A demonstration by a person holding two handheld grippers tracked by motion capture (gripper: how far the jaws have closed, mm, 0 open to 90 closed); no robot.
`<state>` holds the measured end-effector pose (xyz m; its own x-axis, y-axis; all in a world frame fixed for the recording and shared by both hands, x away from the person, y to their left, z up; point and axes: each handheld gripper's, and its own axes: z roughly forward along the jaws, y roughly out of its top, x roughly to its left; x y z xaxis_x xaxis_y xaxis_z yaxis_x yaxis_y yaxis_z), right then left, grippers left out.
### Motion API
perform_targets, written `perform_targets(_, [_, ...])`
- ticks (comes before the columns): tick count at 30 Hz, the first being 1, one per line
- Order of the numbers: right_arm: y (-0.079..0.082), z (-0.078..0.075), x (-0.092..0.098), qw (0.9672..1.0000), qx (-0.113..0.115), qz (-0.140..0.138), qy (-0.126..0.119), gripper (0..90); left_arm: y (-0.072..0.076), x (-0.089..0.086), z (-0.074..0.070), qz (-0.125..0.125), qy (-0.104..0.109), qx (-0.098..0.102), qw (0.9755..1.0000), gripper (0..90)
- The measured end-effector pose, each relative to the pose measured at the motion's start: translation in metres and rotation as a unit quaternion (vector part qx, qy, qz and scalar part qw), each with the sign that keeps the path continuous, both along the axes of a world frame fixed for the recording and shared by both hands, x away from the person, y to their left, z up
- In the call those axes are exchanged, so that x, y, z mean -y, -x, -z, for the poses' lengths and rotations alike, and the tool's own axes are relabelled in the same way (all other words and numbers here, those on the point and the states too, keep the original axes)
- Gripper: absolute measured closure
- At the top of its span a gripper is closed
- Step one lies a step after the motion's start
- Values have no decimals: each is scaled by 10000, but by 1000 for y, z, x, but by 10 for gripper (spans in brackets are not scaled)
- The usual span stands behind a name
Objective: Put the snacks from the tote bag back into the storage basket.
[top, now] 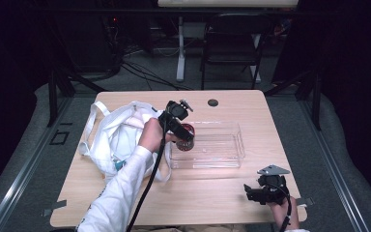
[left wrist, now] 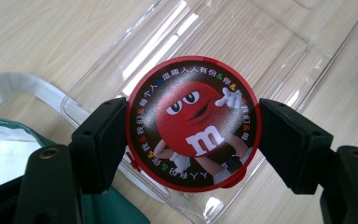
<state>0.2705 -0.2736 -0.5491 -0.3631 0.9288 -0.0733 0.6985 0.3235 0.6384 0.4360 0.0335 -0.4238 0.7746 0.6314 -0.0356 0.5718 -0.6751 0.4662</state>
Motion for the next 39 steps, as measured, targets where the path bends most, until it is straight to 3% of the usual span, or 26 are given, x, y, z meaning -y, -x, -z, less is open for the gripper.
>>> perform_targets(16, [0, 0, 0, 10000, -18, -32, 42, 144, 0, 4, 16, 1, -83, -98, 9999, 272])
perform_targets(33, [0, 0, 0, 10000, -18, -32, 32, 144, 0, 1, 53, -49, -333, -386, 9987, 272])
perform_targets(39, [0, 0, 0, 10000, -26, -30, 36, 144, 1, 0, 58, -12, -398, -401, 9984, 272])
